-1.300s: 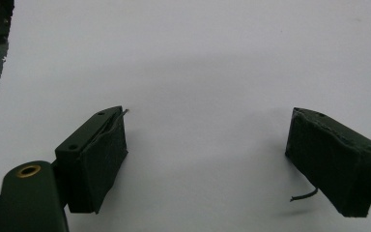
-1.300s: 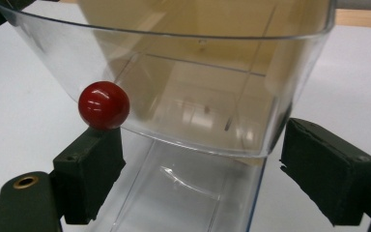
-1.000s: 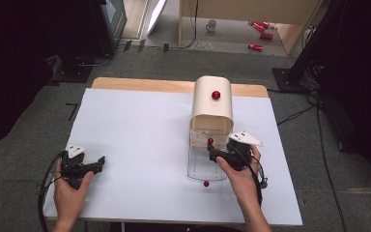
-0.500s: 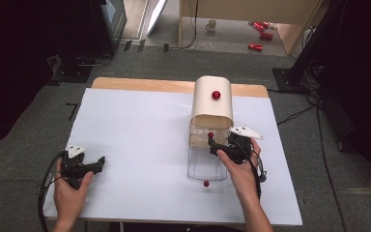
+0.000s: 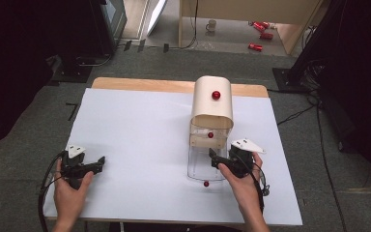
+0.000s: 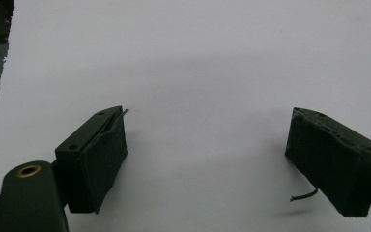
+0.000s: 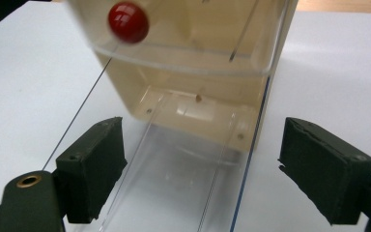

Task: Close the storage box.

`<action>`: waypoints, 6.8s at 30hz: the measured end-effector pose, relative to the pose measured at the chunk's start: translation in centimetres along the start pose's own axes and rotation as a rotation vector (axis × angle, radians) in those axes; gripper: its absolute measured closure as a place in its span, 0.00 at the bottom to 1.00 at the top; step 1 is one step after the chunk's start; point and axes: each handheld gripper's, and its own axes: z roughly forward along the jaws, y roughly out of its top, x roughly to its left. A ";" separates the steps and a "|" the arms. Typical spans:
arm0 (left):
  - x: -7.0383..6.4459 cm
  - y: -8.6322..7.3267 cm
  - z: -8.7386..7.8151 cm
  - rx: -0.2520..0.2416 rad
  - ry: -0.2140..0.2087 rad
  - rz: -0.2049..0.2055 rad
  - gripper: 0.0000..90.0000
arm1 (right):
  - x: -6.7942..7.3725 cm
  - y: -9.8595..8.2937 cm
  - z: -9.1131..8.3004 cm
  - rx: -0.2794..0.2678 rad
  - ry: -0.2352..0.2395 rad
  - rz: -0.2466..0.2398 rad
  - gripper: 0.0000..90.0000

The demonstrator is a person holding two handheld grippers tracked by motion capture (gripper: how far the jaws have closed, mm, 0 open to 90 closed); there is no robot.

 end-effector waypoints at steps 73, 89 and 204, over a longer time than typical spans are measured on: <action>0.0 0.0 0.0 0.004 0.002 0.007 0.16 | 3.1 -8.6 -1.9 0.069 -0.035 -0.017 0.19; 0.0 0.0 0.0 0.004 0.002 0.007 0.16 | 2.7 -7.0 -1.0 0.076 -0.036 -0.015 0.19; -0.1 0.0 0.0 0.003 0.003 0.006 0.16 | -5.9 -5.0 -0.4 0.044 -0.105 -0.005 0.12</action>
